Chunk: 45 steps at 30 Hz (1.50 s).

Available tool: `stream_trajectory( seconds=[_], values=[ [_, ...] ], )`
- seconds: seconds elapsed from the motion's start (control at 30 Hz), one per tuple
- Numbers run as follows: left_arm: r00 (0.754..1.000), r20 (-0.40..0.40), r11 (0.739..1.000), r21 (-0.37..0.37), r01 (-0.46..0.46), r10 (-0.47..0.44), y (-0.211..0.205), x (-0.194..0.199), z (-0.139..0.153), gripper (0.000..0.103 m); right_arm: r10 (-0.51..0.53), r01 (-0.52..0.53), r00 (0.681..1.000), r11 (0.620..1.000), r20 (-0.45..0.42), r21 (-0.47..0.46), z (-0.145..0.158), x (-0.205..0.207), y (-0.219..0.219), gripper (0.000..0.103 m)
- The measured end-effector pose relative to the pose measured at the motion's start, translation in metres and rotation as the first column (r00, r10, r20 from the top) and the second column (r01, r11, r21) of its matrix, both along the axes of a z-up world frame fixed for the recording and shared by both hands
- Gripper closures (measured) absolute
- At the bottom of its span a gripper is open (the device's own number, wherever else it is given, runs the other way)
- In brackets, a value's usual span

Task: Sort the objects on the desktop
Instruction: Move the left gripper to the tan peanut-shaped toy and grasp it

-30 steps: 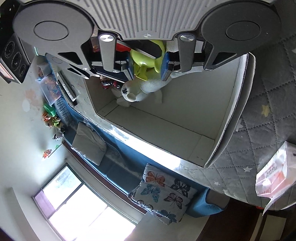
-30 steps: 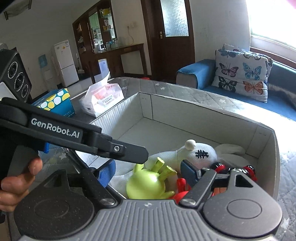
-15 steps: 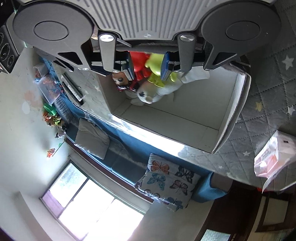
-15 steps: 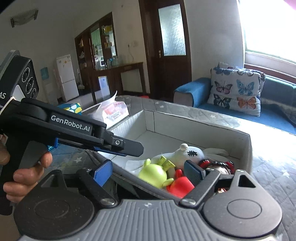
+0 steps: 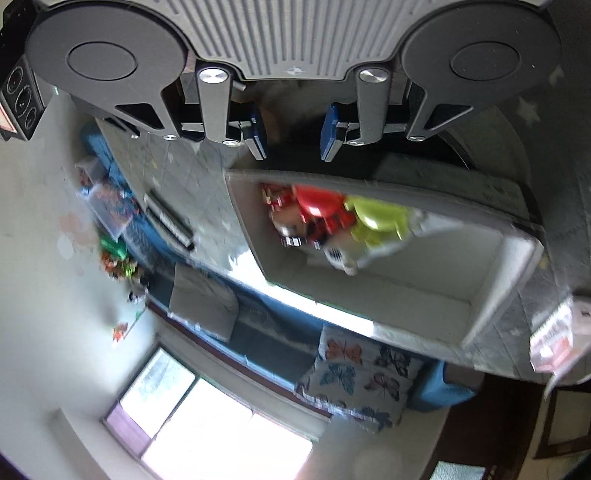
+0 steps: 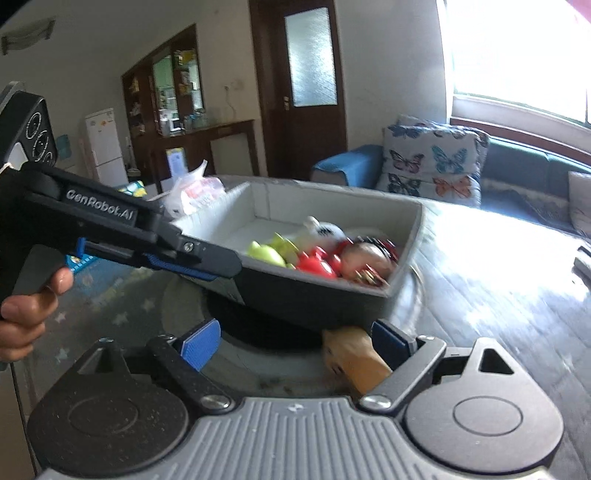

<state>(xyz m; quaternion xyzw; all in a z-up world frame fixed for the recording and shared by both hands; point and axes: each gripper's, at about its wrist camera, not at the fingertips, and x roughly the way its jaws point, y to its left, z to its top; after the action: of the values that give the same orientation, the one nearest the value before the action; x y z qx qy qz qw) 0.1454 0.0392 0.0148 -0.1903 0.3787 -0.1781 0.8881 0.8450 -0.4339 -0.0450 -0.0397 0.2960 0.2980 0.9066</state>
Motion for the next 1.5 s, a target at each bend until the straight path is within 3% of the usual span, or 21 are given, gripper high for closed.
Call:
stream_trajectory(
  seconds=[0.37,0.7,1.03,1.23,1.3,1.5],
  values=[
    [0.997,-0.072,0.996,-0.081,0.035,-0.041,-0.031,0.014,-0.025,0.068,-0.112,0.113,0.991,0.994,-0.078,0.009,-0.029,0.019,-0.029,0.011],
    [0.994,-0.106,0.988,-0.151,0.015,-0.031,-0.039,0.032,-0.036,0.068,-0.082,0.083,0.992,0.997,-0.100,-0.002,-0.042,0.035,-0.029,0.012],
    [0.989,-0.143,0.988,-0.157,0.009,-0.032,-0.045,0.043,-0.049,0.068,-0.041,0.037,0.994,0.999,-0.101,-0.039,-0.049,0.047,-0.021,0.018],
    [0.988,-0.151,0.987,-0.159,0.010,-0.035,-0.046,0.045,-0.054,0.068,-0.029,0.024,0.995,0.998,-0.091,-0.056,-0.049,0.046,-0.018,0.027],
    [0.989,-0.145,0.988,-0.155,0.017,-0.040,-0.047,0.045,-0.055,0.070,-0.026,0.021,0.996,0.998,-0.085,-0.062,-0.049,0.044,-0.017,0.036],
    [0.991,-0.125,0.992,-0.126,0.026,-0.042,-0.046,0.040,-0.054,0.070,-0.012,0.007,0.998,0.997,-0.069,-0.075,-0.046,0.035,-0.016,0.046]
  ],
)
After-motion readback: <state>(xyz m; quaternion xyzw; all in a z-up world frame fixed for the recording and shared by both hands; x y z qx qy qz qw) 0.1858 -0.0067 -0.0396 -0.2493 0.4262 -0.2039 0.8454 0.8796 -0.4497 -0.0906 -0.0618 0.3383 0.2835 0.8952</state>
